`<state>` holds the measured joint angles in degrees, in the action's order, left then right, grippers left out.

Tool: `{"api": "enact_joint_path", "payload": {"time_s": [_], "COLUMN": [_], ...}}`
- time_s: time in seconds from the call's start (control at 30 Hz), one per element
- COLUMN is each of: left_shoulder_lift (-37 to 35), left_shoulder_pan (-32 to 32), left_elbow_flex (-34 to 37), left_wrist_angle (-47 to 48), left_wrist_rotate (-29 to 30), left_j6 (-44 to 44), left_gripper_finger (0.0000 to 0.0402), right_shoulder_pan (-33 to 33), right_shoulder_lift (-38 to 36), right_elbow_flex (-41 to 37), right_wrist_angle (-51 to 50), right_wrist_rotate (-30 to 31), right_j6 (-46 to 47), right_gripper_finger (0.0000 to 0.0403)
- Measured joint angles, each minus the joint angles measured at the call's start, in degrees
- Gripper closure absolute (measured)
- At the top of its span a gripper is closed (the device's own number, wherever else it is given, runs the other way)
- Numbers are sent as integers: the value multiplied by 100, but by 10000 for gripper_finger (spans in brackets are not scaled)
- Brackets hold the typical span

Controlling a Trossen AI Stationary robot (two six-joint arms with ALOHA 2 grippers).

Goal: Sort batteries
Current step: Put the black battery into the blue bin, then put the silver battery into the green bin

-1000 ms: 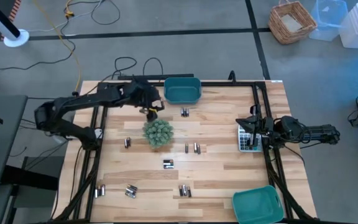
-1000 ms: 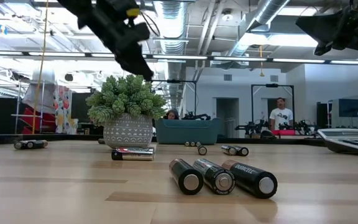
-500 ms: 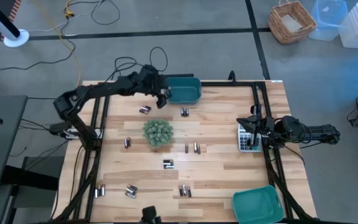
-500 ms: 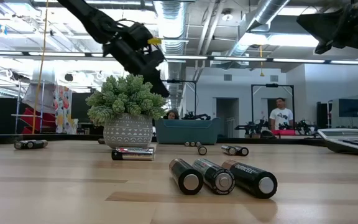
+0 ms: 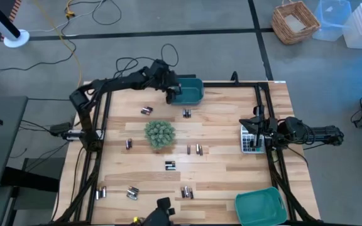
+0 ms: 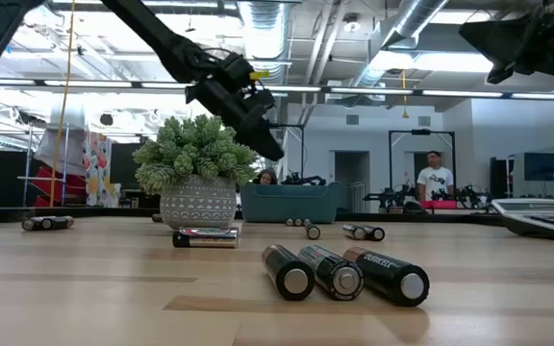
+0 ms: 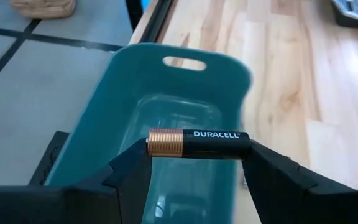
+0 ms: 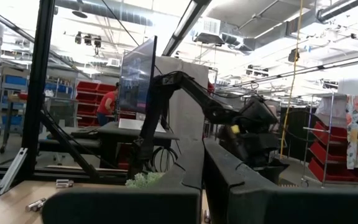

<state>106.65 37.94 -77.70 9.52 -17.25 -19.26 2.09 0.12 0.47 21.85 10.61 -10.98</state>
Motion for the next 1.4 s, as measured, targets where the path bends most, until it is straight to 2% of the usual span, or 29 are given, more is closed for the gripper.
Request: {"api": "enact_joint_path", "payload": {"time_s": [0.13,0.57,0.77,1.1,1.17,1.27,1.4], "left_shoulder_lift": [209,221,100,-991,-1332,-1919,-2831], "left_shoulder_pan": [39,41,41,-149,-277,-472,-706], "left_elbow_flex": [-149,-166,-163,-109,84,528,1342], "left_wrist_angle": [-2,47,300,1127,1102,957,532], "left_wrist_rotate": [-11,-47,-91,-157,11,660,815], "left_j6": [125,411,261,237,245,422,680], "left_gripper_finger": [179,127,126,132,132,132,132], "right_shoulder_pan": [2,2,2,7,7,7,7], "right_shoulder_lift": [-1,0,0,0,8,48,145], "right_elbow_flex": [0,-2,-1,-2,0,-1,0], "right_wrist_angle": [0,-20,-23,-410,-476,-530,-498], "right_wrist_rotate": [0,0,0,0,-2,0,0], "right_j6": [2,4,6,369,489,559,649], "right_gripper_finger": [376,376,376,376,376,376,376]}}
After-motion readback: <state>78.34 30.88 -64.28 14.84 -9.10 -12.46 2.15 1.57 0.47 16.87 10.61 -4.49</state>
